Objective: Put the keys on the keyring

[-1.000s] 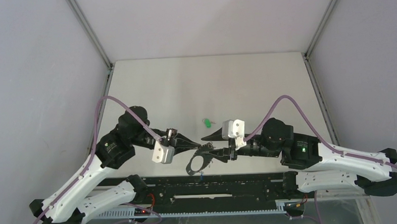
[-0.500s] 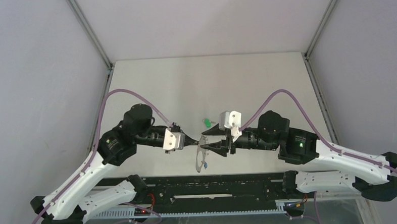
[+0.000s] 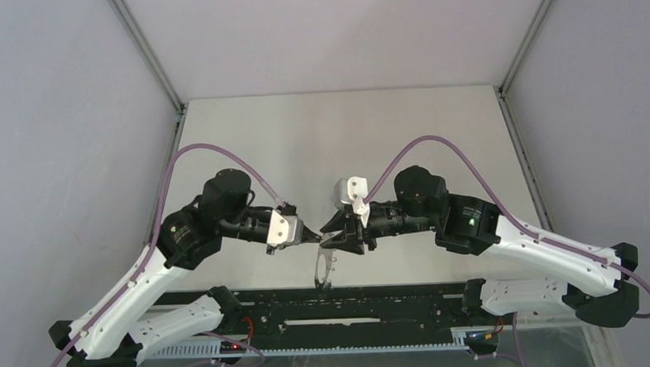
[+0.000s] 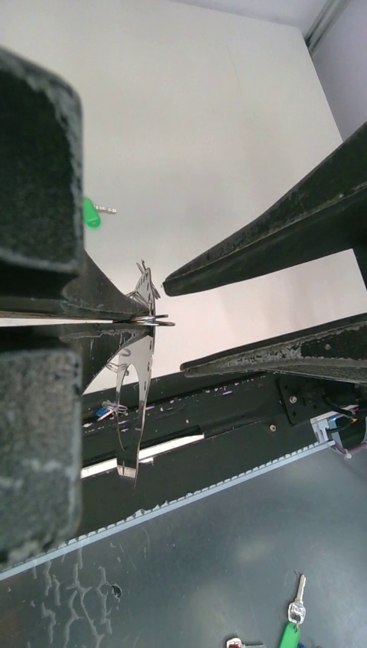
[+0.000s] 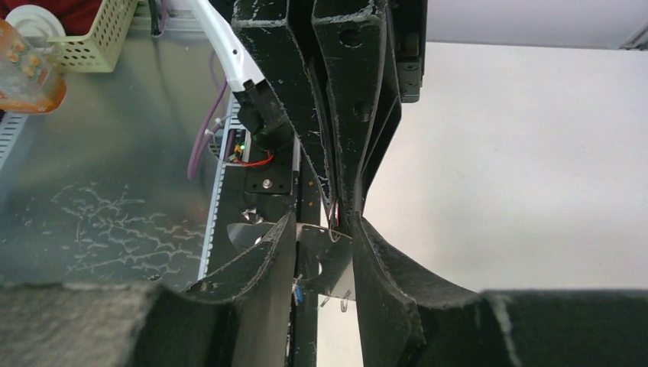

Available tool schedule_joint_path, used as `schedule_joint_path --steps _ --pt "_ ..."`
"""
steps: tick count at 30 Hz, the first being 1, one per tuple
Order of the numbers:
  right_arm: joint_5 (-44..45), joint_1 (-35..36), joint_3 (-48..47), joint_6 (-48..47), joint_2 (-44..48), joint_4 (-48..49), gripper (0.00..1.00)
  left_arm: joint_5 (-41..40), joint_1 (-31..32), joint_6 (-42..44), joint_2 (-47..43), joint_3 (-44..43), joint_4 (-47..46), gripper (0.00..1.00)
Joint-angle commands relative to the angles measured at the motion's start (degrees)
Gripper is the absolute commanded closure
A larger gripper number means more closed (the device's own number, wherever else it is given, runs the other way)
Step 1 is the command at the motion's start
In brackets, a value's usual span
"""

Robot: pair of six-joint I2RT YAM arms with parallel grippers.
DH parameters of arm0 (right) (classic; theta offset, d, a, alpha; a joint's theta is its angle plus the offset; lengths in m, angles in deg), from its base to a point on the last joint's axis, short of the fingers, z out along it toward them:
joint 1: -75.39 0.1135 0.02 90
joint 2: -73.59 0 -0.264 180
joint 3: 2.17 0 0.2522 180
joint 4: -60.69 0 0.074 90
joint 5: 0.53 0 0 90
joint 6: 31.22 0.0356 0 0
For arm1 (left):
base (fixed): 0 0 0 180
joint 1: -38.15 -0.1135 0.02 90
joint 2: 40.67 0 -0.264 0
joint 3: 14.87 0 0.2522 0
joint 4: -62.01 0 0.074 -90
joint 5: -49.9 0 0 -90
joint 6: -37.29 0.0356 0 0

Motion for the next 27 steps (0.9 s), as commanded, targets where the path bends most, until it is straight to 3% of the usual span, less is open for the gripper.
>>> schedule_joint_path --steps 1,9,12,15,18,22,27 --pt "-2.6 -0.5 -3.3 0.5 -1.0 -1.1 0.6 0.7 0.1 -0.3 -0.2 -3.6 -0.5 1.0" --pt "0.6 -0.5 -5.1 0.7 -3.8 -3.2 0.69 1.7 0.1 -0.3 -0.1 -3.8 -0.4 1.0" --pt "2.1 -0.4 -5.5 0.7 -4.3 -3.7 0.81 1.8 0.1 -0.3 -0.3 -3.9 -0.4 1.0" --pt "3.5 -0.4 -5.5 0.6 -4.5 -4.1 1.0 2.2 0.1 -0.4 -0.3 -4.2 -0.4 1.0" --pt "5.4 -0.4 -5.5 0.9 -4.4 -4.3 1.0 2.5 0.1 -0.6 -0.3 -4.4 -0.4 1.0" --pt "4.4 -1.3 -3.3 2.9 -2.3 -0.4 1.0 1.6 0.1 -2.0 -0.8 -4.3 -0.9 0.71" --pt "-1.8 -4.2 4.6 10.5 2.6 12.7 1.0 0.1 -0.3 -12.4 -3.8 -1.6 -6.1 0.59"
